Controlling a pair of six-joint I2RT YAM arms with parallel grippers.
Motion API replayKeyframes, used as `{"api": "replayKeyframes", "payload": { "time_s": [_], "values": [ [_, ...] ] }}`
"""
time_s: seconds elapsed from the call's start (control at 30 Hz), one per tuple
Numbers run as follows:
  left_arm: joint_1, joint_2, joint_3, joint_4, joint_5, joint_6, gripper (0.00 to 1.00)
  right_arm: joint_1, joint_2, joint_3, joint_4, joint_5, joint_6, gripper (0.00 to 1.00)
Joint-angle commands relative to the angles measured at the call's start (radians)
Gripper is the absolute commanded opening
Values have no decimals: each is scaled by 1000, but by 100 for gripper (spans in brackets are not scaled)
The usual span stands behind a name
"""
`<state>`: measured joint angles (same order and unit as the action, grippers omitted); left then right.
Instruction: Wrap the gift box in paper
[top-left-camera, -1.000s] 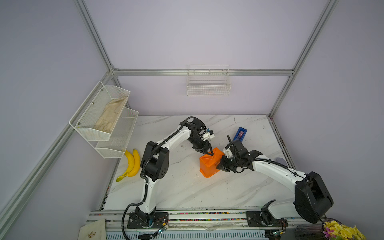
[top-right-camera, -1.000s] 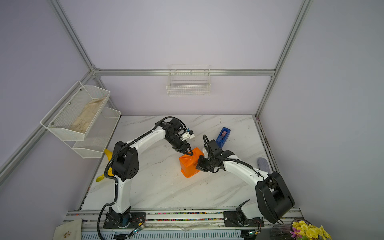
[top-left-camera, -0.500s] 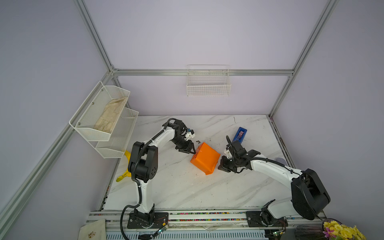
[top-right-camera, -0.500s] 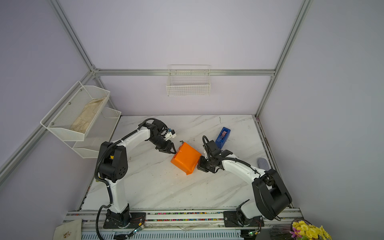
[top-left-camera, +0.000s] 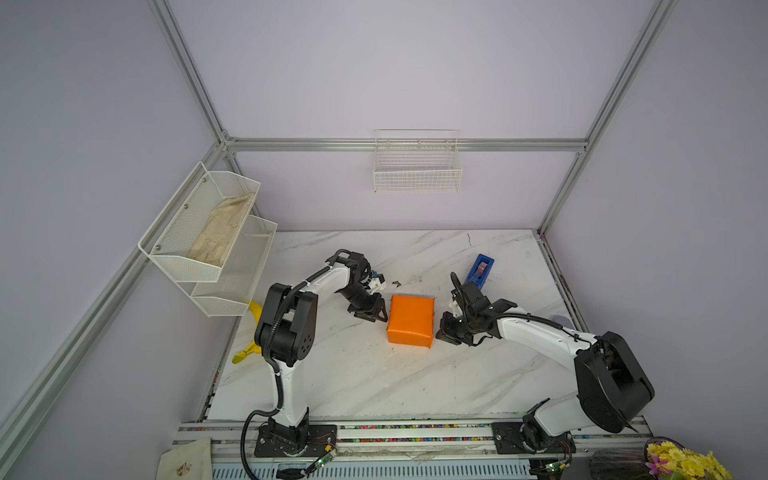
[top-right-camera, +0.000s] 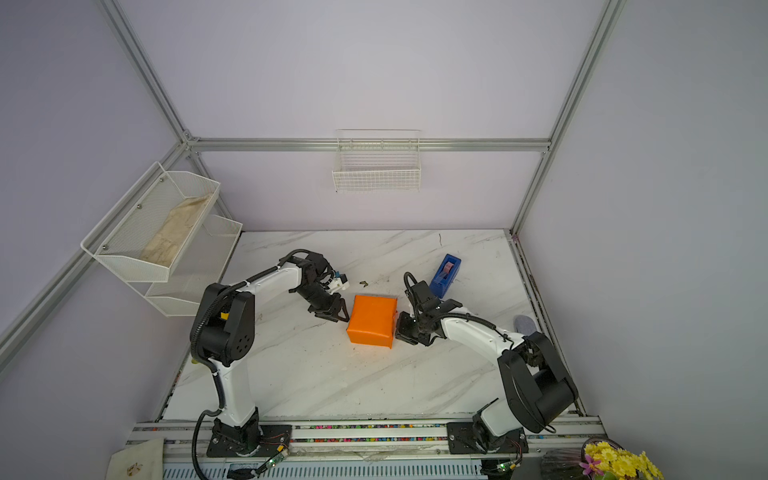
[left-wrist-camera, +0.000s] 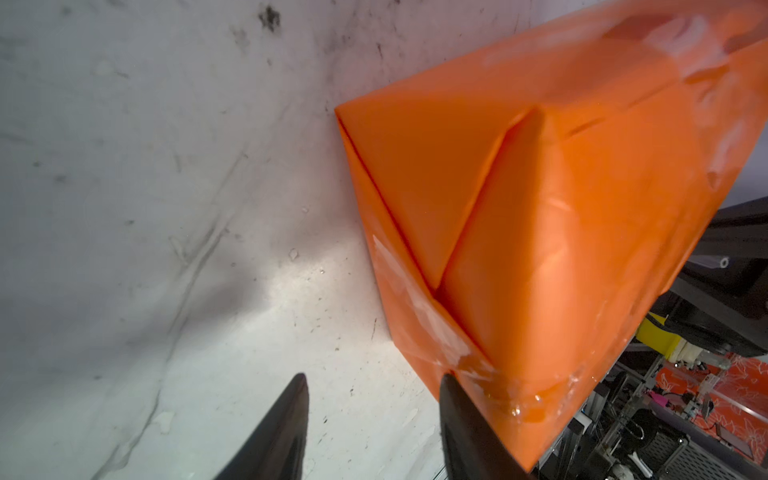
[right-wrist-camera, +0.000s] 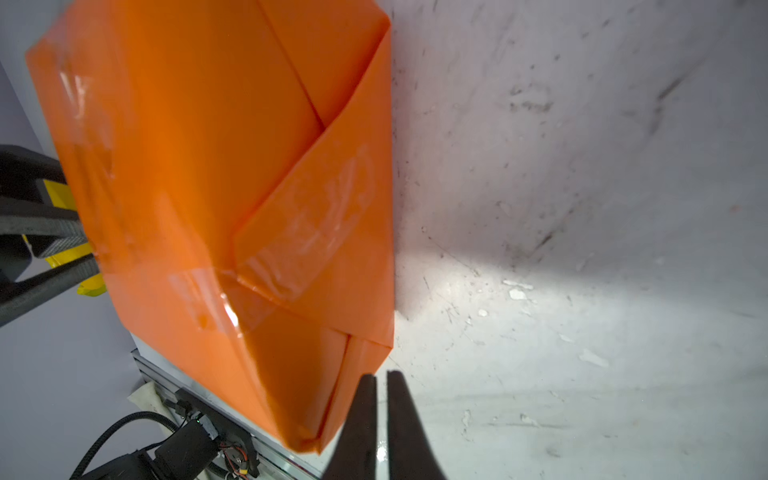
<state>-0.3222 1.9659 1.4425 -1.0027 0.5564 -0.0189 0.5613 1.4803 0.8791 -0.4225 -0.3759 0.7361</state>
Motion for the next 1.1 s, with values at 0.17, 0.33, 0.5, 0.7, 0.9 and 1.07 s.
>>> {"api": "replayKeyframes", "payload": {
  "time_s": [0.17, 0.33, 0.5, 0.7, 0.9, 1.07],
  "values": [
    [12, -223, -109, 184, 48, -179, 57, -71, 2, 53, 74, -58, -20, 41],
    [4, -217, -132, 257, 134, -242, 59, -115, 51, 24, 288, -242, 61, 51],
    [-21, -168, -160, 321, 145, -273, 59, -143, 135, -4, 440, -327, 128, 53],
    [-23, -132, -217, 418, 162, -317, 53, -159, 182, -77, 550, -319, 175, 38],
    [-16, -108, -222, 465, 167, -334, 51, -159, 189, -78, 609, -300, 206, 31],
    [25, -71, -158, 459, 169, -316, 50, -159, 256, 24, 584, -281, 173, 33]
  ]
}}
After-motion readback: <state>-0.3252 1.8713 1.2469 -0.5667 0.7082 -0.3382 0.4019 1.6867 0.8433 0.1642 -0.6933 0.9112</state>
